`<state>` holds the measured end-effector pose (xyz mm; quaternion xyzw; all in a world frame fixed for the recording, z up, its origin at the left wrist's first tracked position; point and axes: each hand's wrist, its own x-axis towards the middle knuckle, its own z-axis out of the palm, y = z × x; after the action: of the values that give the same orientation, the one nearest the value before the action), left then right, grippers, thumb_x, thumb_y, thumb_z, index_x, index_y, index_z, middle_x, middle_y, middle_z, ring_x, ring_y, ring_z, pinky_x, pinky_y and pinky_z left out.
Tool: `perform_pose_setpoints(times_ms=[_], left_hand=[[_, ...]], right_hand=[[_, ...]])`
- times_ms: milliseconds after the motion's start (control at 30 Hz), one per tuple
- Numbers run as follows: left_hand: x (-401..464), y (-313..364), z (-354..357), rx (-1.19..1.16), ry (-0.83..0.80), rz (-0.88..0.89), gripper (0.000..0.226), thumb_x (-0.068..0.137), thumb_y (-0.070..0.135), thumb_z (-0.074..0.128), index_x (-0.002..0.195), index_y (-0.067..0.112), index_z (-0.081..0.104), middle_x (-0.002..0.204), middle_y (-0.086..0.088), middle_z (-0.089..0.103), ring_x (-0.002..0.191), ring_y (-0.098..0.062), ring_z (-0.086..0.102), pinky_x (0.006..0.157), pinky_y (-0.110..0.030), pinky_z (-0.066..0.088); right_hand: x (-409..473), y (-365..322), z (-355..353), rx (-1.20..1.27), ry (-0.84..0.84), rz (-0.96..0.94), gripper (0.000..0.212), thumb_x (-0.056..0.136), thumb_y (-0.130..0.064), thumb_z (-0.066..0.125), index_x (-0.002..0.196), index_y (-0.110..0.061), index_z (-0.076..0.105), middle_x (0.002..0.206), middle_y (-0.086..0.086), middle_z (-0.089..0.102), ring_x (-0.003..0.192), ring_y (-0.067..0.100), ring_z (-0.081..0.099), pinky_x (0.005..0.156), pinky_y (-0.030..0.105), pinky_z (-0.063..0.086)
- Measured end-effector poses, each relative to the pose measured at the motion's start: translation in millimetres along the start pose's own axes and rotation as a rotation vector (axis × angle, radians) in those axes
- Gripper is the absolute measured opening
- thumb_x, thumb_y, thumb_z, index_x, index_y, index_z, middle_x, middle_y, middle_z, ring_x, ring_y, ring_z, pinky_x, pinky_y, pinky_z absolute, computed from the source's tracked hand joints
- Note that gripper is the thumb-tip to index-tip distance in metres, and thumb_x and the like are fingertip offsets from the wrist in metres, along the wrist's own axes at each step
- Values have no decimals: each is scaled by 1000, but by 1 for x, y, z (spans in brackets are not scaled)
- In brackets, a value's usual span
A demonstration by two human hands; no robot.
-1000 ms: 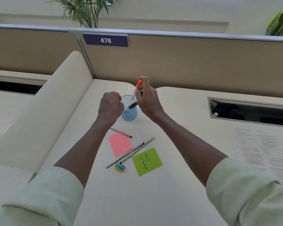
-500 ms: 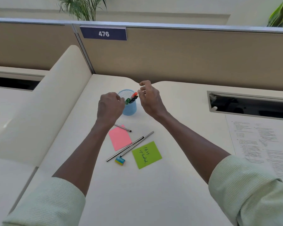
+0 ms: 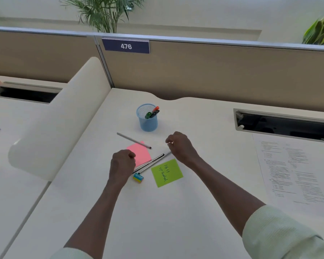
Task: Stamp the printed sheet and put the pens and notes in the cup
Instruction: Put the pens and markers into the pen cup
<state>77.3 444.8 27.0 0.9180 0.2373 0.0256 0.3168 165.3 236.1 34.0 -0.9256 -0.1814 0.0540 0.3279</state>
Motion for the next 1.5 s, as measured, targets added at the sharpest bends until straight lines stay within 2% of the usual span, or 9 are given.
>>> perform_pose_setpoints(times_ms=[200,333,467,567,733,833,1133,1300,1500], left_hand=[[-13,-24,7,40,-35,-20,28,84,-1,55,98,14,74,108,-5,72,102,-23,66,87,-27,48],[-20,-44,8,-10,-60,-42,25,84,-2,58,95,13,75,107,-6,72,99,-21,65,81,-21,42],[-24,-57,8,26,-141,23,24,82,0,67,101,13,75,103,-10,71,100,-22,64,85,-19,39],[-27,-59,8,-1,-130,58,24,79,2,73,99,14,74,95,-9,67,91,-19,63,80,-20,39],[-28,-61,11,45,-120,103,17,87,2,63,98,11,70,91,-6,61,89,-23,60,73,-24,37],[-29,-64,12,62,-104,103,20,92,1,53,103,11,67,96,-9,60,92,-25,59,75,-26,39],[-12,-30,-39,-93,226,189,17,91,-2,56,101,3,68,94,-20,63,87,-30,59,75,-23,35],[13,2,-82,-93,388,296,18,90,-2,56,101,1,70,95,-22,66,89,-33,61,78,-21,36],[39,42,-104,-91,501,411,15,86,1,63,98,2,72,91,-19,68,88,-31,62,81,-28,44]], right_hand=[[-14,15,14,-273,-212,-103,45,92,4,42,129,-15,61,125,10,54,117,29,46,90,44,49],[-18,25,18,-365,-245,-114,34,96,-4,39,118,-11,64,115,11,53,109,29,47,84,43,46],[-21,27,17,-430,-201,-130,23,95,-7,39,100,-8,61,105,10,53,103,27,47,78,42,46],[-21,27,15,-503,-171,-150,21,93,-5,40,100,-9,60,105,9,54,103,27,48,76,42,46],[-22,32,8,-485,-118,-178,24,91,-3,41,101,-13,60,101,5,61,102,28,49,71,36,31],[-21,34,-2,-376,-62,-159,19,93,-5,43,98,-14,60,96,5,63,97,29,50,73,37,35],[1,-4,-52,8,298,-159,18,92,2,52,94,-5,68,87,12,65,78,27,59,70,36,47],[22,-26,-80,-24,450,-165,20,94,1,50,94,-1,70,83,16,63,76,31,57,68,40,47],[40,-41,-93,-222,428,-117,19,80,14,43,75,2,57,76,14,50,66,30,46,59,41,43]])
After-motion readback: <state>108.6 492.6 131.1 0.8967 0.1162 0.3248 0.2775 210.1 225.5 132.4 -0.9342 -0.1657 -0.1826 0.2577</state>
